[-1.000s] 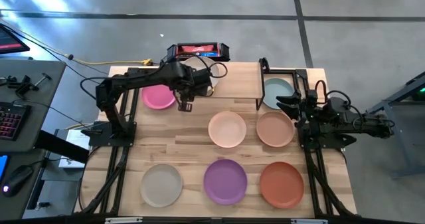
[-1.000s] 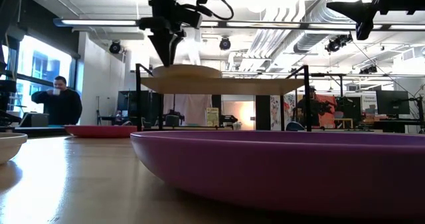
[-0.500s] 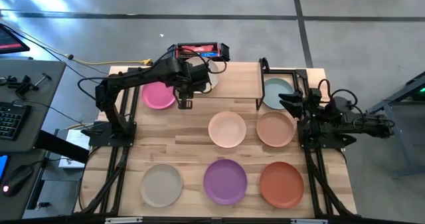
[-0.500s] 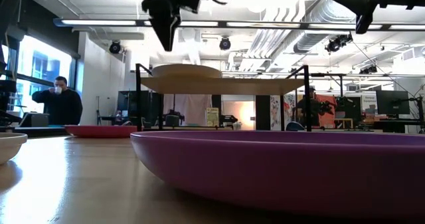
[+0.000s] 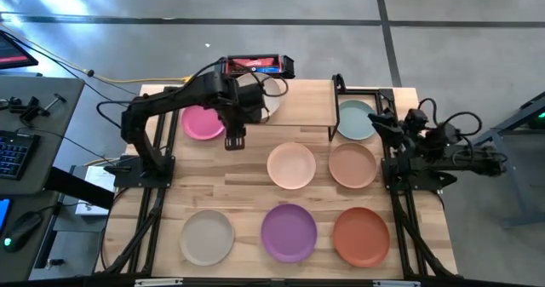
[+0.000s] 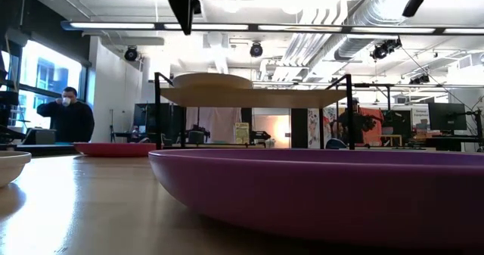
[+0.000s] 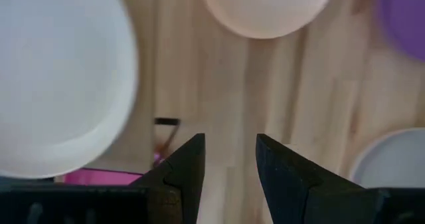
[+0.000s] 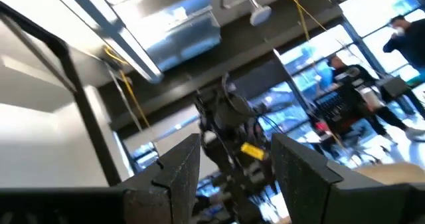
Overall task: Place and stack plates onto a shelf
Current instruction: Stack the purple plate on top of the white plate on the shelf
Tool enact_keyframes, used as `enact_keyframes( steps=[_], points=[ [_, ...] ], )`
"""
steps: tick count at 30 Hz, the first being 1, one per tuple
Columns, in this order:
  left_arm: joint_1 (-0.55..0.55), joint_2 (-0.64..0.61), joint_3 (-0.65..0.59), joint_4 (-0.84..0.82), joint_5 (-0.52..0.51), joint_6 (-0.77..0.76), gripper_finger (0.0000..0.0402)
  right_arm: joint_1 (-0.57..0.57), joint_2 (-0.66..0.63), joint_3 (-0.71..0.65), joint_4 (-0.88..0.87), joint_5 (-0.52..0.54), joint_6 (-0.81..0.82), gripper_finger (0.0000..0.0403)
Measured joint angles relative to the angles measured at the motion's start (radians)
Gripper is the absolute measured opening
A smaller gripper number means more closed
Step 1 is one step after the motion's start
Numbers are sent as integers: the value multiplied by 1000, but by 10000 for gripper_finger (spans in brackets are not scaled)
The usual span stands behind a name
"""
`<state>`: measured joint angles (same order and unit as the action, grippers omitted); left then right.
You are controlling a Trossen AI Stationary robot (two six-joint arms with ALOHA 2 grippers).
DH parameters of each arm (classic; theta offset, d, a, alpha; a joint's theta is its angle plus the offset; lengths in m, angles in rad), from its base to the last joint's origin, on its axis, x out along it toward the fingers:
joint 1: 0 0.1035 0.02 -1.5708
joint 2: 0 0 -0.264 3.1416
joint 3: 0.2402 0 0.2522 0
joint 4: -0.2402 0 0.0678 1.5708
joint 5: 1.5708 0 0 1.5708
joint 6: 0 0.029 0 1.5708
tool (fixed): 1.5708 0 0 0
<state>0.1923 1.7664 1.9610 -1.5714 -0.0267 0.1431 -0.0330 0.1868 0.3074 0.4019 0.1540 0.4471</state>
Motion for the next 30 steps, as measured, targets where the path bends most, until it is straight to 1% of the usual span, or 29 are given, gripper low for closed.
enact_keyframes(
  steps=[4, 8, 12, 16, 21, 25, 28, 30],
  points=[
    [-61, -29, 0, 0, 17, -17, 122, 0, 77, 54, -13, -10, -2, 172],
    [-108, -70, 0, 0, 18, -79, 122, 1, 198, 164, -87, -65, -44, 172],
    [-142, -124, 0, 0, 17, -154, 122, 1, 343, 317, -255, -120, -58, 172],
    [-165, -178, 0, 0, 15, -236, 122, 1, 492, 474, -485, -177, -6, 172],
    [-195, -240, 0, 0, -6, -302, 122, 1, 669, 629, -718, -297, 79, 172],
    [-215, -283, 0, 0, -43, -309, 122, 14, 800, 709, -829, -407, 136, 172],
    [-222, -310, 0, 0, -61, -324, 122, 43, 883, 749, -862, -447, 170, 172],
    [-222, -324, 0, 0, -62, -325, 122, 67, 934, 764, -885, -454, 192, 172]
  ],
)
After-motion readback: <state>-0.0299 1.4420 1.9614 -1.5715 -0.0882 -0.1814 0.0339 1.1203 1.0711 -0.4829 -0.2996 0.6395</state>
